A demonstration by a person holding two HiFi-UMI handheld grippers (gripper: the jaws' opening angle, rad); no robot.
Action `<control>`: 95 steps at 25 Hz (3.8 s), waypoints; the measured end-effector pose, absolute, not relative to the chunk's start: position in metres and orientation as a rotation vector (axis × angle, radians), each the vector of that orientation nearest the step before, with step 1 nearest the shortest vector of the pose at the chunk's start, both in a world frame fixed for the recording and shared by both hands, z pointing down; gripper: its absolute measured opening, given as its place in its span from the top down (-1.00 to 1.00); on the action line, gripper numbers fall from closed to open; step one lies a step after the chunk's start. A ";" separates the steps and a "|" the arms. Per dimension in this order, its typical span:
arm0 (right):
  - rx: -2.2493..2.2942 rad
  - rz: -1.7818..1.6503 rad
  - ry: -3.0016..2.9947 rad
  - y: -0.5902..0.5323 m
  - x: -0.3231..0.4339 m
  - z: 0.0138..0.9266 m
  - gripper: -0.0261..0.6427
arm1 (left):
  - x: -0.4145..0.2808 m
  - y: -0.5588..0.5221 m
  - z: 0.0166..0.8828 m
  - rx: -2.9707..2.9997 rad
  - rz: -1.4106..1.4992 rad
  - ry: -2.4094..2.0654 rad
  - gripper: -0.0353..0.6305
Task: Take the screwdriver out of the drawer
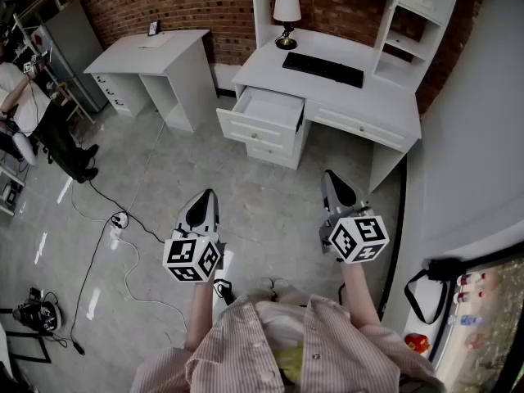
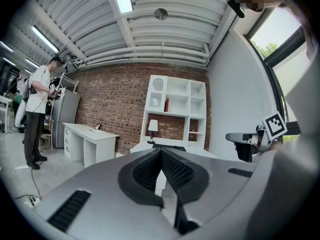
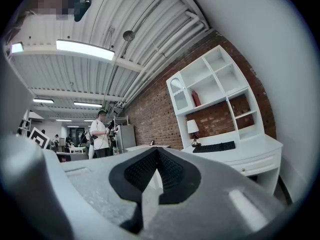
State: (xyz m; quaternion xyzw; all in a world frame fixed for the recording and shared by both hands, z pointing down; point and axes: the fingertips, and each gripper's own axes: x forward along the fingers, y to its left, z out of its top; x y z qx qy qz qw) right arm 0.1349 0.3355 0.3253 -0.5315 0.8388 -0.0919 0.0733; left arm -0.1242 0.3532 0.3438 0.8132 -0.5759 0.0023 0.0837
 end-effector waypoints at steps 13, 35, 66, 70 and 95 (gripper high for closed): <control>-1.547 -0.274 2.465 0.330 0.159 0.326 0.90 | -0.108 0.351 0.348 2.405 0.007 -1.746 0.89; -1.579 -0.336 2.540 0.238 0.162 0.367 0.68 | -0.101 0.274 0.381 2.337 0.049 -1.737 0.89; -1.675 -0.479 2.562 -0.028 0.100 0.414 0.48 | -0.155 -0.008 0.424 2.328 0.104 -1.573 0.89; -1.655 -0.507 2.589 -0.040 0.092 0.419 0.48 | -0.156 -0.019 0.428 2.325 0.097 -1.542 0.89; -1.404 -0.824 3.052 -0.194 0.038 0.516 0.48 | -0.138 -0.162 0.493 2.182 0.248 -1.458 0.89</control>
